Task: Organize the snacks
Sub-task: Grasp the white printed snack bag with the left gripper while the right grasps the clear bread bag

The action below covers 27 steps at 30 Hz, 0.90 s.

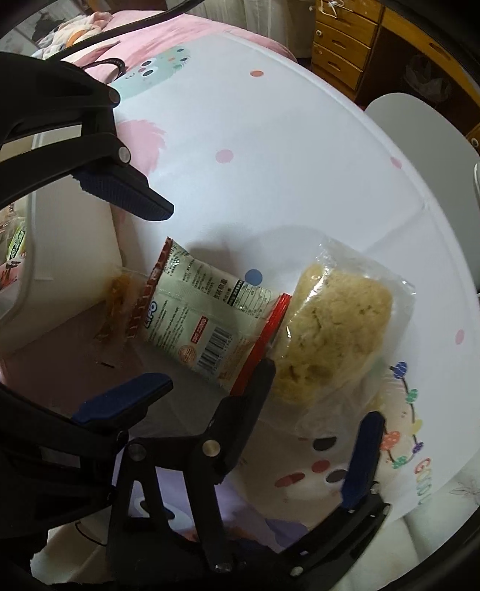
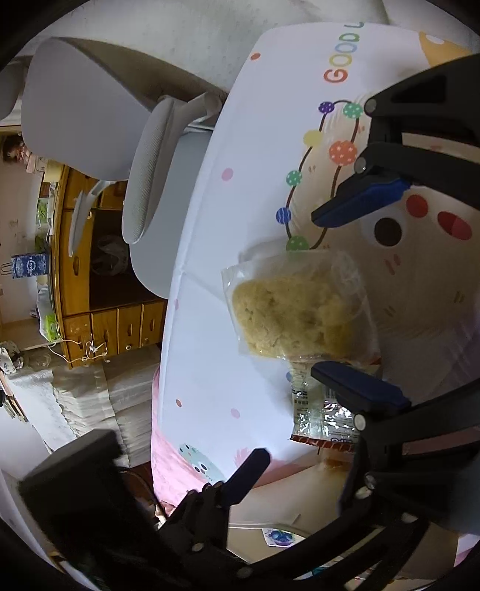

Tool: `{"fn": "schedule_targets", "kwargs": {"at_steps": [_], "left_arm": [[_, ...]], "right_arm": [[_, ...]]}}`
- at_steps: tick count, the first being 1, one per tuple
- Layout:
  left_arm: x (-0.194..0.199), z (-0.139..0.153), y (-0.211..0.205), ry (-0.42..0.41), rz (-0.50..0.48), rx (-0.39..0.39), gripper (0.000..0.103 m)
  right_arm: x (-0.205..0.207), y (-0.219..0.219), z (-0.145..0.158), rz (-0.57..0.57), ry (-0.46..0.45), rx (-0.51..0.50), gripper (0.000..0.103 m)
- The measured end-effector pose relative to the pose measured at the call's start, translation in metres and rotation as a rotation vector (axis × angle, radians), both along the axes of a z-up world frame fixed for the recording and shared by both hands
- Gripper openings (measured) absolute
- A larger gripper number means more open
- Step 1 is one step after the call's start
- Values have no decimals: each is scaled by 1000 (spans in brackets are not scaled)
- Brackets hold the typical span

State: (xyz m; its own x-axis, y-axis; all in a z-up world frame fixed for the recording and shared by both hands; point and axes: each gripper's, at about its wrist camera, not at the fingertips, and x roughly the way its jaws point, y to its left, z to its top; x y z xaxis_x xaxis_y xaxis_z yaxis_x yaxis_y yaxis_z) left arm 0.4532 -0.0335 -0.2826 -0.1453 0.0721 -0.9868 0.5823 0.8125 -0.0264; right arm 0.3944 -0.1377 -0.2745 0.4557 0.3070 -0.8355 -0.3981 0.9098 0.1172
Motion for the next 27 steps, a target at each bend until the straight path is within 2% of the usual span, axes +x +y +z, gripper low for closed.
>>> {"fn": "schedule_targets", "kwargs": {"at_steps": [4, 6, 10, 19, 24, 26, 27], "left_arm": [[3, -11, 1, 19, -2, -13, 84], [8, -17, 2, 27, 2, -20, 84], [11, -25, 5, 40, 6, -37, 84], [3, -34, -6, -1, -27, -4, 82], [4, -30, -5, -31, -9, -27, 71], [1, -27, -6, -43, -5, -36, 57], [1, -25, -7, -50, -6, -40, 53]], "right_arm": [[2, 5, -5, 14, -11, -42, 73], [3, 7, -8, 27, -2, -45, 65], [2, 7, -12, 33, 9, -54, 59], [-2, -5, -10, -29, 15, -19, 45], [-15, -19, -6, -91, 35, -12, 42], [-23, -23, -5, -106, 45, -16, 41], [-28, -26, -4, -117, 53, -16, 41]]}}
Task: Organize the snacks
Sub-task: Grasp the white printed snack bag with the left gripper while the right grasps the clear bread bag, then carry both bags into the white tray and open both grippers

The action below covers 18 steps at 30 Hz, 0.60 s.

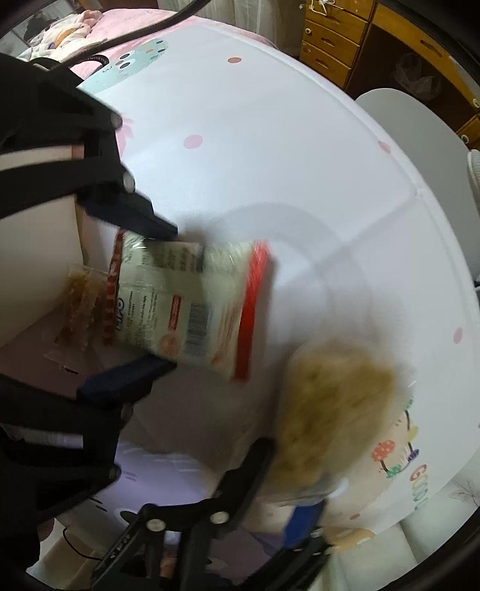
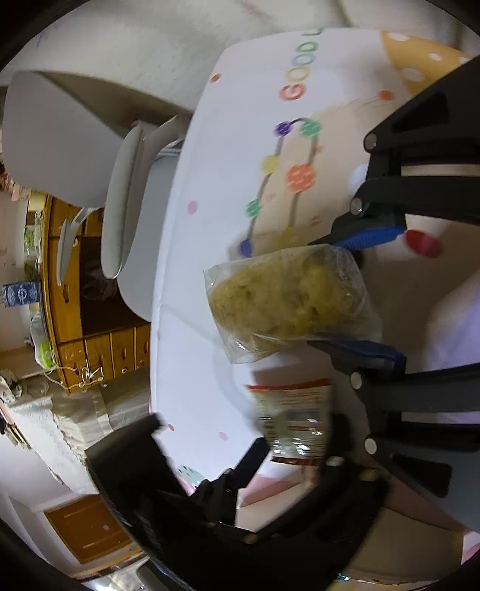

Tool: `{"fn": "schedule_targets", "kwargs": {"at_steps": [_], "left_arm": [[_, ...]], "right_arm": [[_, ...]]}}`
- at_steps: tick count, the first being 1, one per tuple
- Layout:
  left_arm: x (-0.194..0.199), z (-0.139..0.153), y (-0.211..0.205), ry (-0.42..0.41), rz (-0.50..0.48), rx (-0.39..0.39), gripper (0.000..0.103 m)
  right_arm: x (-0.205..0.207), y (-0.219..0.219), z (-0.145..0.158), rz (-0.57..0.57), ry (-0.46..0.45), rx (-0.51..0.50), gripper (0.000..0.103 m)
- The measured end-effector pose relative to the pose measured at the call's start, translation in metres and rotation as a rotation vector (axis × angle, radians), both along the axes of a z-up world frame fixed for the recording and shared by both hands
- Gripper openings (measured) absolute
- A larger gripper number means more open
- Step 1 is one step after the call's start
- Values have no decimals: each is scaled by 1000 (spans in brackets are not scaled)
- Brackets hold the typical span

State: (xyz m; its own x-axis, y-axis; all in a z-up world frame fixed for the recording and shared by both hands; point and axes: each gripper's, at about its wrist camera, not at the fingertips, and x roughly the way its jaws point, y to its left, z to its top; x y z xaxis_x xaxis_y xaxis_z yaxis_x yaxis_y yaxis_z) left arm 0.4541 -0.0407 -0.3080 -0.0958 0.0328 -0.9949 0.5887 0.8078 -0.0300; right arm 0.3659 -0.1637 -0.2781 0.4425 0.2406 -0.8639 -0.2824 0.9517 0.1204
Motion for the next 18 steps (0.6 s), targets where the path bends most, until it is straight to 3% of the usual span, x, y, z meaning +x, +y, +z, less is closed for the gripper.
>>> {"fn": "schedule_targets", "kwargs": {"at_steps": [3, 8, 18], "left_arm": [[0, 3, -3, -13, 12, -1, 45], [-4, 8, -3, -30, 36, 13, 45], [-30, 41, -12, -85, 79, -45, 45]], "right_arm": [[-11, -6, 3, -33, 21, -2, 41], [-33, -15, 8, -91, 55, 0, 39], [-91, -29, 26, -164, 102, 7, 37]]}}
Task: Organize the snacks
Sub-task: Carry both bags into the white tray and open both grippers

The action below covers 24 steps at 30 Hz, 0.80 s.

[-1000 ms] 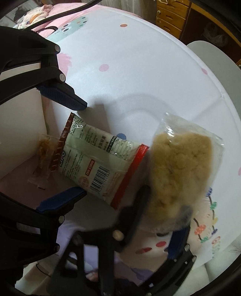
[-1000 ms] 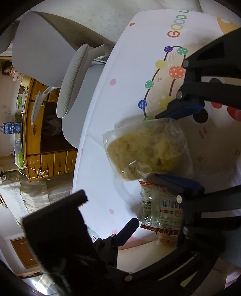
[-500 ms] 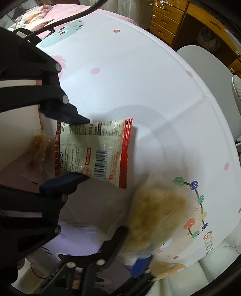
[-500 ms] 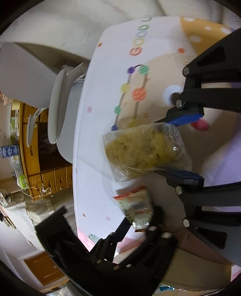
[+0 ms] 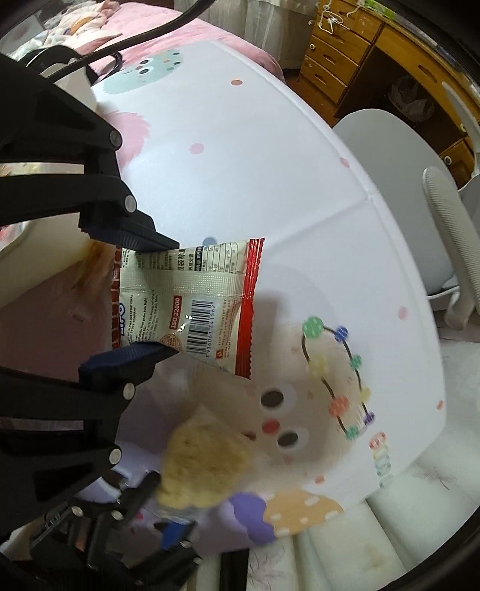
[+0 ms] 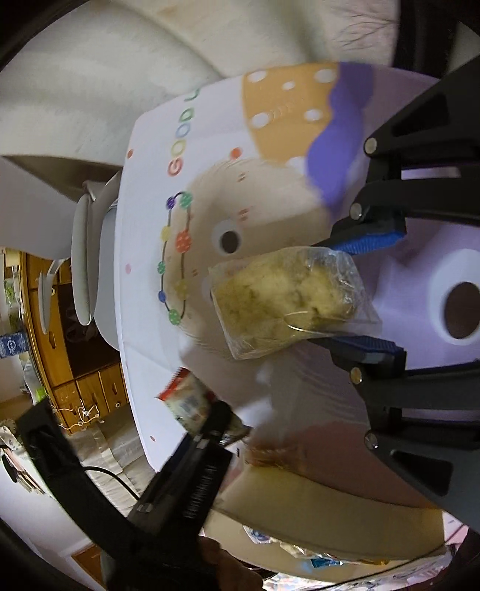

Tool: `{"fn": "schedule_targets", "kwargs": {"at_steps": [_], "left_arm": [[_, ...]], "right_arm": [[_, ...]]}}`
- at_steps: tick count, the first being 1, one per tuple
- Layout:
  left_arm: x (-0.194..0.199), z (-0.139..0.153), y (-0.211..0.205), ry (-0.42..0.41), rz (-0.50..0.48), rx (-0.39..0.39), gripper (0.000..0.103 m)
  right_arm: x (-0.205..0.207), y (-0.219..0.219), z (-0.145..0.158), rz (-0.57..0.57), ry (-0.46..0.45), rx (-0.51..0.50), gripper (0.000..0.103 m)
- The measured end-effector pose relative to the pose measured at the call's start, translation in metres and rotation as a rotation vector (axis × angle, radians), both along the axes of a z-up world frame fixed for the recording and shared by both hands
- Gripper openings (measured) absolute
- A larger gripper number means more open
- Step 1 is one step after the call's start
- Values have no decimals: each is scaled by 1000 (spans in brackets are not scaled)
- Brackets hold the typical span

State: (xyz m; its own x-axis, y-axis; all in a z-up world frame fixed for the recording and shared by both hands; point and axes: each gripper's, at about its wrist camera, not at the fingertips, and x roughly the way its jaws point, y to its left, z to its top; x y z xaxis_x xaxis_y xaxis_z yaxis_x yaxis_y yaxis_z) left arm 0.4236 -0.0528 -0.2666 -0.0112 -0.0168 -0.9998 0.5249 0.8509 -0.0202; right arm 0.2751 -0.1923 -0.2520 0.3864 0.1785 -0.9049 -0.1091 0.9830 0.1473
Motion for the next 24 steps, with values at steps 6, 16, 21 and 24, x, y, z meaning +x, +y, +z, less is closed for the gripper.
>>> {"fn": "schedule_targets", "kwargs": {"at_steps": [6, 16, 21, 24], "left_arm": [[-6, 32, 14, -15, 57, -42, 45], [-65, 103, 27, -51, 255, -87, 45], [-109, 126, 50, -70, 333, -63, 45], [-136, 140, 65, -91, 382, -80, 45]], "right_arm": [[-29, -4, 25, -31, -5, 28, 37], [-69, 12, 53, 28, -28, 83, 37], [-91, 24, 67, 73, -21, 155, 37], [-102, 32, 81, 114, -44, 168, 37]]}}
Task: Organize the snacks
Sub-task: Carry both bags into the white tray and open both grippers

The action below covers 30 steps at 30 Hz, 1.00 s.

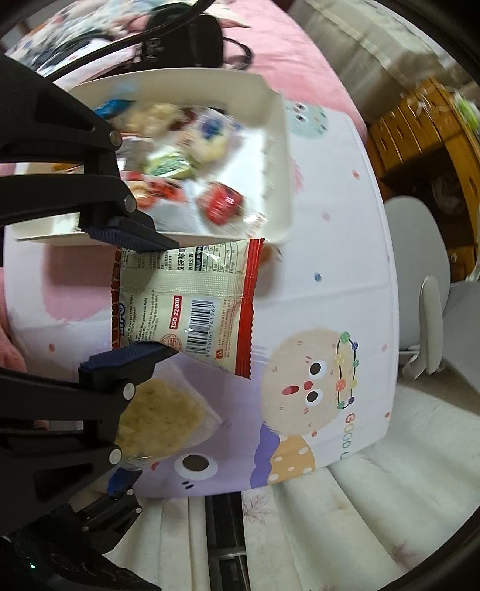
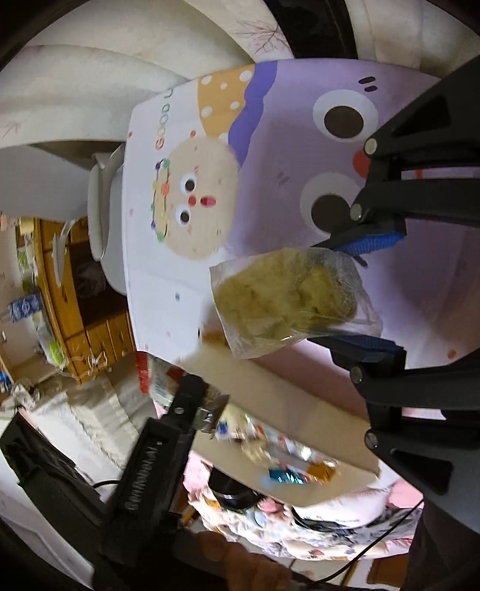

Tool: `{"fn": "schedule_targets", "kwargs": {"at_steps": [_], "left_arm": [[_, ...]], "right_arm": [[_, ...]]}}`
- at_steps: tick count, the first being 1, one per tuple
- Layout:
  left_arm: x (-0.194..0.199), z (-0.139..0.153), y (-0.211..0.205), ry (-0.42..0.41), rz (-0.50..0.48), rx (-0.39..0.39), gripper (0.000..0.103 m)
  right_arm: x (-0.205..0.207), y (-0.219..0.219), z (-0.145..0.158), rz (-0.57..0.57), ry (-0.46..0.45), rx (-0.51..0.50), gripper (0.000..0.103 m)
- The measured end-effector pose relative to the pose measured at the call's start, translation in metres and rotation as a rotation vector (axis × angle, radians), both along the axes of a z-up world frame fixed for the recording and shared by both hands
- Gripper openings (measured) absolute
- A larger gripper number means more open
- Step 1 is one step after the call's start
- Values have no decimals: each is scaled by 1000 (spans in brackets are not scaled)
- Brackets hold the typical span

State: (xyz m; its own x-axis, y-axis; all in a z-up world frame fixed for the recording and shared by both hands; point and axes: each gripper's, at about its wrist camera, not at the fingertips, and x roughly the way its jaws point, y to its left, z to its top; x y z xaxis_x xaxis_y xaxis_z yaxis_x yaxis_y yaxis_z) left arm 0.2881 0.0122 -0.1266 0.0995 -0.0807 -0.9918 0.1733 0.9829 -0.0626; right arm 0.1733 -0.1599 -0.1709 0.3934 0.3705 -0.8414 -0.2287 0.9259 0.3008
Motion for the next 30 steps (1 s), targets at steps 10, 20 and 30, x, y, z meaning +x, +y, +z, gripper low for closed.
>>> {"fn": "schedule_targets", "kwargs": {"at_steps": [10, 20, 30], "left_arm": [[-84, 44, 67, -149, 198, 15, 45], [-148, 66, 126, -296, 307, -23, 45], [-171, 58, 174, -342, 269, -93, 46]], "right_arm": [[-30, 25, 26, 108, -74, 34, 37], [-62, 69, 47, 240, -139, 84, 37], [-78, 120, 65, 228, -205, 80, 37]]}}
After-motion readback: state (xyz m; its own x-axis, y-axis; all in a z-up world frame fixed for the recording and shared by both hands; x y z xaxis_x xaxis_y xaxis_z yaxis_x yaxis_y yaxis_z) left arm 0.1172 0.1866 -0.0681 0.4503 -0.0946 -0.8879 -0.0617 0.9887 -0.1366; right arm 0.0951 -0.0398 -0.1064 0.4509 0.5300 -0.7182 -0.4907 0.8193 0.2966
